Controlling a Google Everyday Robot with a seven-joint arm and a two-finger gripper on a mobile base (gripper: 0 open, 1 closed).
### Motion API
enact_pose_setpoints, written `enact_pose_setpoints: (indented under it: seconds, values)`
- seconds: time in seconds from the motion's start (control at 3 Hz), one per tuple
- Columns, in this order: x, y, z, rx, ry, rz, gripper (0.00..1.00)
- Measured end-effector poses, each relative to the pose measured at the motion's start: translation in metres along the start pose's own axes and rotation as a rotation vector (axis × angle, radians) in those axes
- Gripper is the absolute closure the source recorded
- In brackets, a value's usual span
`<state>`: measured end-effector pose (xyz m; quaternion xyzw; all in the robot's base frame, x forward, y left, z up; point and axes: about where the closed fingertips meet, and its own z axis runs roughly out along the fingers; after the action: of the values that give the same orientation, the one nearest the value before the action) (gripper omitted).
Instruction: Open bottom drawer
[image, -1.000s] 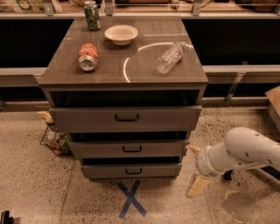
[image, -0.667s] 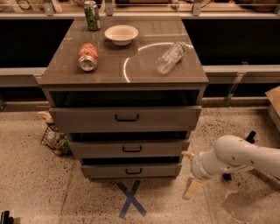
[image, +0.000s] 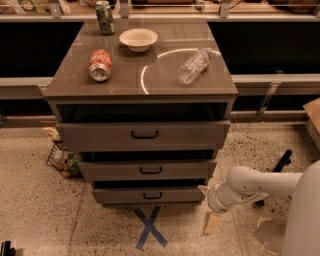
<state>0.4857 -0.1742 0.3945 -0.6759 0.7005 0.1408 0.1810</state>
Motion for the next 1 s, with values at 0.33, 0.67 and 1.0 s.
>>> enact_pose_setpoints:
  seconds: [0.33,0.67,1.0]
  values:
    - [0.000,0.000,0.000,0.000,0.000,0.000,0.00]
    - [0.013,-0.006,0.019,-0.004,-0.008,0.019,0.00]
    - [0.030,-0.015,0.043,-0.015,-0.012,0.047,0.00]
